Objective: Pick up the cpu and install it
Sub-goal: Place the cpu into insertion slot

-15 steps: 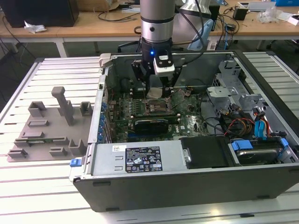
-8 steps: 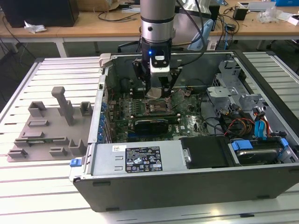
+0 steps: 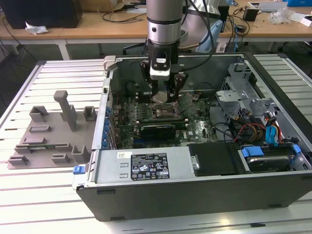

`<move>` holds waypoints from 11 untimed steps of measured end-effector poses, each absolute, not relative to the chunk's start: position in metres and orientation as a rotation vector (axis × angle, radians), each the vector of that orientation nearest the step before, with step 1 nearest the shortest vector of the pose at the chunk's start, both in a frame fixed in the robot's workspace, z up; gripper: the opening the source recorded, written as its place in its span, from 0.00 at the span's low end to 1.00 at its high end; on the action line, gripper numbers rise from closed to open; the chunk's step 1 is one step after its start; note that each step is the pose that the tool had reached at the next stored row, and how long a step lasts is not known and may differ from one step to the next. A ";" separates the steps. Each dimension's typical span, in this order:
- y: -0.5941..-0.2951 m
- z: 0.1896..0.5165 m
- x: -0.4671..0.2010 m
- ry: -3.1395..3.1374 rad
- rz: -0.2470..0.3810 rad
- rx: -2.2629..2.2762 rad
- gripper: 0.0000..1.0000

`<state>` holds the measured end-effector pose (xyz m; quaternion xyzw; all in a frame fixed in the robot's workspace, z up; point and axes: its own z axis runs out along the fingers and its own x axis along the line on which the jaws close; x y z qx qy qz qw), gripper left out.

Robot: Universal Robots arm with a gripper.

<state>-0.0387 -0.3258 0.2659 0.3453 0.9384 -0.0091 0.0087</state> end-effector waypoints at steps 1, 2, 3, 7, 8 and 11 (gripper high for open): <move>-0.326 0.266 -0.039 2.917 -0.029 1.118 0.55; -0.326 0.266 -0.039 2.898 -0.029 1.168 0.55; -0.326 0.266 -0.039 2.878 -0.030 1.216 0.55; -0.326 0.265 -0.039 2.805 -0.031 1.381 0.55; -0.326 0.265 -0.039 2.781 -0.032 1.428 0.55; -0.326 0.265 -0.039 2.713 -0.033 1.555 0.55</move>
